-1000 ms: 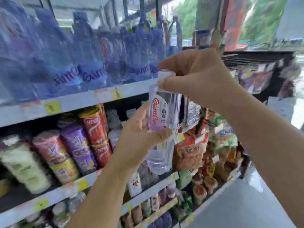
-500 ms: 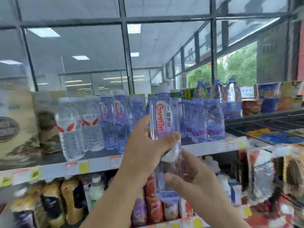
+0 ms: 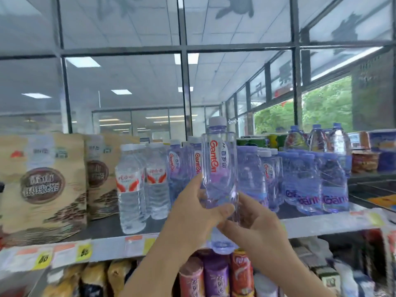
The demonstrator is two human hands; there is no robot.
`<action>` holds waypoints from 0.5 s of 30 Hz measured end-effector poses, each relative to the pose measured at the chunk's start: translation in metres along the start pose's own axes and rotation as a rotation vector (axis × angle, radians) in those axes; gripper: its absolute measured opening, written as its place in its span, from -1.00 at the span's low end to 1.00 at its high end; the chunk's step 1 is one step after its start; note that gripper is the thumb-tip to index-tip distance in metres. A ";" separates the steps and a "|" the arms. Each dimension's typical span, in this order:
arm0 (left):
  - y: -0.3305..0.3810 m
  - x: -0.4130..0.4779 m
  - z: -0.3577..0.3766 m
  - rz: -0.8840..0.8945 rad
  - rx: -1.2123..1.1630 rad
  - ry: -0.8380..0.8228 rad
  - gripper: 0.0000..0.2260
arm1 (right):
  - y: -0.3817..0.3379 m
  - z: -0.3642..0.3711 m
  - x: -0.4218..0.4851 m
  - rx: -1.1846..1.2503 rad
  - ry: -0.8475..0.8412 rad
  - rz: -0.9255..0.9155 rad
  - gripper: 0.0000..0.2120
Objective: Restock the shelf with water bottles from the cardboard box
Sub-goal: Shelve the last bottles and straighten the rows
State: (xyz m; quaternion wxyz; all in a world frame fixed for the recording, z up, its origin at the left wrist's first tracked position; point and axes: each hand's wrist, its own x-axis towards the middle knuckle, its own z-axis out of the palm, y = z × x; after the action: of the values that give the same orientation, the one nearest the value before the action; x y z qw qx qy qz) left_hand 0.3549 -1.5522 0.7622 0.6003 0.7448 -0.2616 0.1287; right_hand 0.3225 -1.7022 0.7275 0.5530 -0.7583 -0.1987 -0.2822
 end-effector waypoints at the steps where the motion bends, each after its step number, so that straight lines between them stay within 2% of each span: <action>1: -0.001 0.007 -0.011 0.002 0.027 0.014 -0.23 | -0.001 0.010 0.008 -0.015 0.007 -0.003 -0.63; 4: -0.006 0.028 -0.044 0.039 0.099 0.061 -0.25 | -0.003 0.038 0.032 -0.065 0.009 -0.001 -0.64; 7: -0.018 0.049 -0.070 0.076 0.107 0.099 -0.41 | 0.004 0.054 0.046 -0.106 0.119 0.035 -0.41; 8: -0.024 0.055 -0.077 0.081 0.102 0.105 -0.49 | 0.007 0.056 0.047 -0.117 0.166 0.058 -0.40; 12: -0.055 0.073 -0.089 0.046 0.042 0.142 -0.56 | 0.019 0.054 0.045 -0.161 0.256 0.106 -0.69; 15: -0.078 0.081 -0.084 0.014 0.012 0.142 -0.43 | 0.029 0.056 0.047 -0.178 0.269 0.128 -0.73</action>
State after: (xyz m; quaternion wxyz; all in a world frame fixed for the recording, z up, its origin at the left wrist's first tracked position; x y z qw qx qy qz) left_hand 0.4751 -1.4790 0.7590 0.6118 0.7357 -0.2227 0.1868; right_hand 0.3877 -1.6587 0.7242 0.5223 -0.7707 -0.0483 -0.3618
